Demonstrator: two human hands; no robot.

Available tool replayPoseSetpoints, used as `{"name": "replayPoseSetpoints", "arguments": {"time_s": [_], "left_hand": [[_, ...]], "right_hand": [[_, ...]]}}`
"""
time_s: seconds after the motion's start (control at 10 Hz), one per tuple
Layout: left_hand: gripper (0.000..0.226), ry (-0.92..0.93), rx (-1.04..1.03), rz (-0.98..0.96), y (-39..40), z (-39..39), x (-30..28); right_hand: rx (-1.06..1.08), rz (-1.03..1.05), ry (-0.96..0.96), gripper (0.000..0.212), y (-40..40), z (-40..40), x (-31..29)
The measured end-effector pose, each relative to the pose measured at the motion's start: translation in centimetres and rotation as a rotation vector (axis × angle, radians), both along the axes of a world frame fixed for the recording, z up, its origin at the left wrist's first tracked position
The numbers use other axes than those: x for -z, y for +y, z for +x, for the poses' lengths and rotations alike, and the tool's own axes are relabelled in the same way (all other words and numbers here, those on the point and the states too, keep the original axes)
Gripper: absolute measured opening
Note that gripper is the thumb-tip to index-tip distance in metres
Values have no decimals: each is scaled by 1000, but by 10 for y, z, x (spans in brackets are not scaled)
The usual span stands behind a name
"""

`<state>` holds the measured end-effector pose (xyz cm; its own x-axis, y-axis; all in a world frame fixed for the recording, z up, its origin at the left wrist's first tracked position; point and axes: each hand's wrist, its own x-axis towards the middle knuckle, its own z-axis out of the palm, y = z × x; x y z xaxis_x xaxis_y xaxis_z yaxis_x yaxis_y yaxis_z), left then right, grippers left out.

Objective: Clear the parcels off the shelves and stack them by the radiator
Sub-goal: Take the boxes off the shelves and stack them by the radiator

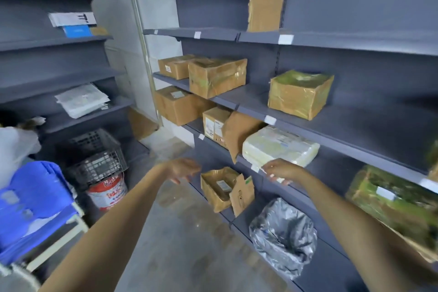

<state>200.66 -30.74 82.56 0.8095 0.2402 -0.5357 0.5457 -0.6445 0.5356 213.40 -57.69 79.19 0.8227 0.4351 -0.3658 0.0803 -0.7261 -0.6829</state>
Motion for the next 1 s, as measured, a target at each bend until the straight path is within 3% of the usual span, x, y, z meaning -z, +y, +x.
{"name": "replayPoseSetpoints", "arguments": {"time_s": [0.3, 0.4, 0.5, 0.6, 0.8, 0.9, 1.0], "left_hand": [[47, 46, -85, -43, 165, 100, 26], [46, 67, -91, -75, 221, 135, 49], [45, 54, -105, -113, 283, 180, 72], [45, 54, -94, -118, 339, 224, 92], [35, 84, 37, -104, 405, 322, 102], [32, 25, 120, -111, 395, 377, 113], [46, 35, 247, -148, 372, 430, 134]], "right_hand": [[-155, -33, -12, 38, 182, 109, 27], [-140, 7, -15, 25, 247, 136, 45], [-52, 109, -32, 31, 306, 176, 66], [125, 134, 6, 71, 354, 211, 81], [428, 73, -28, 80, 399, 255, 95], [527, -14, -36, 82, 399, 274, 110], [638, -51, -25, 87, 395, 295, 122]]}}
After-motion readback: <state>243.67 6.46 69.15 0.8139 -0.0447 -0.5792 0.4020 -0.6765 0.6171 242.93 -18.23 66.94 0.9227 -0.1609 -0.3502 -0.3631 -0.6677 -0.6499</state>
